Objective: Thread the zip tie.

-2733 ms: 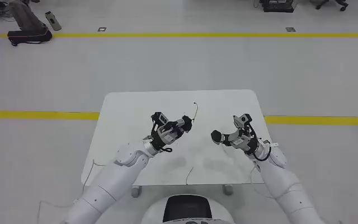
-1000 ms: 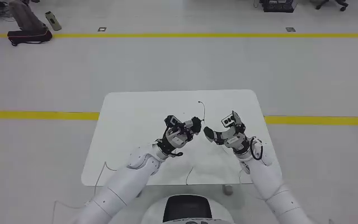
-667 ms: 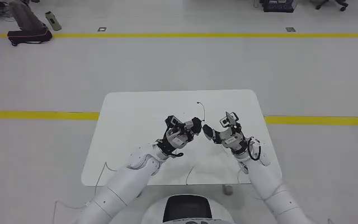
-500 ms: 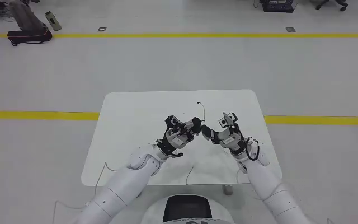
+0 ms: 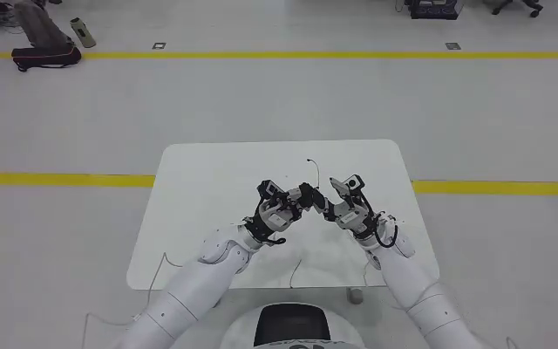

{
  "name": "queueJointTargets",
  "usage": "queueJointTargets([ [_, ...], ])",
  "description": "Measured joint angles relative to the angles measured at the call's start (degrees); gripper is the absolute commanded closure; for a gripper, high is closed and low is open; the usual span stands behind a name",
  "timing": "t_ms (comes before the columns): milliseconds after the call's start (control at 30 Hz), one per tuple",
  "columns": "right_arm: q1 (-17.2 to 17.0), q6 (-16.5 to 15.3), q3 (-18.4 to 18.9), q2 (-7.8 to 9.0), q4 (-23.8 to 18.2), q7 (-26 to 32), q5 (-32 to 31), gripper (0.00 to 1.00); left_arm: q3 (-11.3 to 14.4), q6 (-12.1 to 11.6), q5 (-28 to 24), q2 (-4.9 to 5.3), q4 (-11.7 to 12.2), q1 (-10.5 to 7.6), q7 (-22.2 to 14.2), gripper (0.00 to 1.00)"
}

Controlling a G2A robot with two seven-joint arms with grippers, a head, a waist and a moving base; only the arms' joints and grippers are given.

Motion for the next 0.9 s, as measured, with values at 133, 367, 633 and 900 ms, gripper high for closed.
queueJointTargets([
  [133,0.1,-0.1,0.0,-0.18,-0.1,0.9,0.5,0.64,0.0,0.0,0.0,0.0,0.0,0.0,0.0,1.0],
  [367,0.1,-0.5,0.1,-0.43,-0.2,2.2,1.0,0.67,0.0,0.0,0.0,0.0,0.0,0.0,0.0,1.0],
  [633,0.0,-0.9,0.2,-0.64,-0.4,3.3,0.6,0.71,0.0,0.0,0.0,0.0,0.0,0.0,0.0,1.0],
  [900,-0.2,-1.7,0.6,-0.77,-0.5,3.1,-0.4,0.76,0.0,0.0,0.0,0.0,0.0,0.0,0.0,1.0],
])
